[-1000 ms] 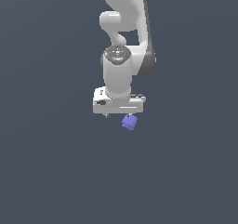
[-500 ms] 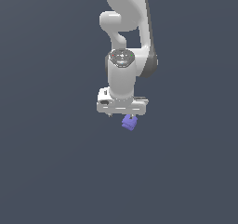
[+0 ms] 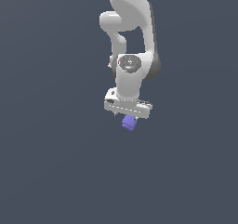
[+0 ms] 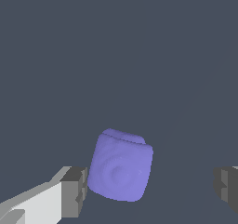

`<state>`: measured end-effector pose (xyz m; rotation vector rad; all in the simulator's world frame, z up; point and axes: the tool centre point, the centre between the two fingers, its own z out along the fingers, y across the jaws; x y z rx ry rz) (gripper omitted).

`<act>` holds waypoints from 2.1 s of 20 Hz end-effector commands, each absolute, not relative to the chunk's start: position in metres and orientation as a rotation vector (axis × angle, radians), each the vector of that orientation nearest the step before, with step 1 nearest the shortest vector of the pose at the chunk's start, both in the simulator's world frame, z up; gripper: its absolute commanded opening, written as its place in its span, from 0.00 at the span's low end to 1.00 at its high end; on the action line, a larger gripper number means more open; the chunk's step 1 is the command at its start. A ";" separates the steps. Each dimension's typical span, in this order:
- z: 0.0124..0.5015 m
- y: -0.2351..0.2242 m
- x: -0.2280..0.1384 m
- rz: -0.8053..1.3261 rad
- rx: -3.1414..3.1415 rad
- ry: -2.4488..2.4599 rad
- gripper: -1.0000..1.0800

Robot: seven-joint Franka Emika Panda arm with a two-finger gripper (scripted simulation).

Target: Pick up the object and move it to a goal position.

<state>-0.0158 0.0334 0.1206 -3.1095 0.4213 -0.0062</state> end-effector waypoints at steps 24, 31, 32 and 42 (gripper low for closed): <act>0.086 0.059 -0.037 0.000 -3.040 0.792 0.96; 0.055 0.059 -0.038 0.000 -3.039 0.796 0.96; 0.051 0.059 -0.038 0.000 -3.039 0.796 0.96; 0.041 0.059 -0.038 0.000 -3.039 0.797 0.00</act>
